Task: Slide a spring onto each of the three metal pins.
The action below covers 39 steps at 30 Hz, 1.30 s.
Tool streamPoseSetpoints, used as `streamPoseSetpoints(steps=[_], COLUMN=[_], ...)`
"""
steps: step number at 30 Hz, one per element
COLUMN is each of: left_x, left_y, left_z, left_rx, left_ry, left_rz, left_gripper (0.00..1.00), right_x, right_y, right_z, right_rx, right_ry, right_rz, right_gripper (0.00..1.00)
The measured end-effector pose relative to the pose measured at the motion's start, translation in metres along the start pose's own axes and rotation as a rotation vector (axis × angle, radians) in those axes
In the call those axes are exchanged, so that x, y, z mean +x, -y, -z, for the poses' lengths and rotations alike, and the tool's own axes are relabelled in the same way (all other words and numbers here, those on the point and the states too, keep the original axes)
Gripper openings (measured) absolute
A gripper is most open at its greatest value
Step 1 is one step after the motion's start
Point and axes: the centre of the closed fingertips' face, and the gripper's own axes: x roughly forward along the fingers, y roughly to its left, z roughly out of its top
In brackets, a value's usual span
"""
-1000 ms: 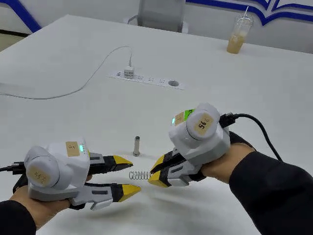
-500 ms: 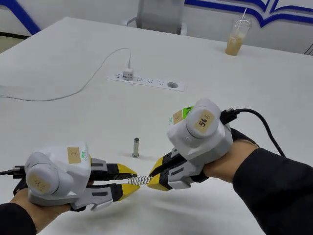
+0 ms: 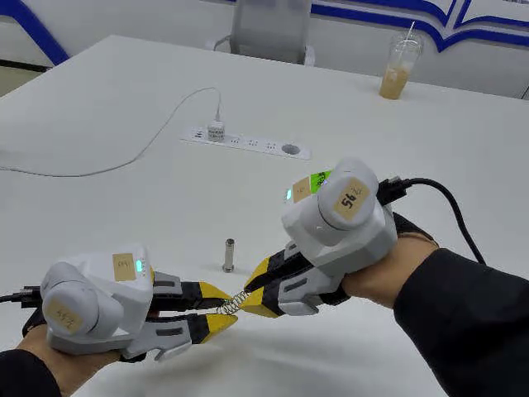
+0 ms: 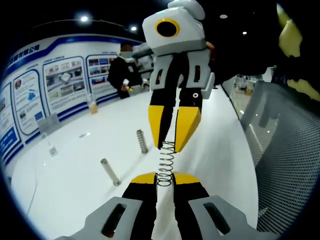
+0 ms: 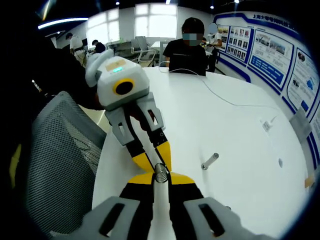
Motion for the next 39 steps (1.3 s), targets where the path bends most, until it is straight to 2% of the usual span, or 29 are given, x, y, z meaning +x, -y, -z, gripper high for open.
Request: streamPoseSetpoints(steps=[20,33,39], left_x=[0.002,0.001,-0.001], left_y=[0.002,-0.004,-0.009], left_z=[-0.011,-0.012,-0.012], left_rx=[-0.066,-0.079,-0.099], left_ry=[0.048,0.058,0.063], left_rz=[0.001,-0.016,-0.038], left_gripper=[0.11,0.12,0.20], right_x=[0.002,0.003,0.003], right_y=[0.002,0.008,0.011], right_z=[-0.024,-0.025,-0.024], right_rx=[-0.027,-0.012,-0.011], right_ry=[0.070,0.081,0.077], right_rz=[0.021,0.032,0.038], right_gripper=[0.11,0.11,0.11])
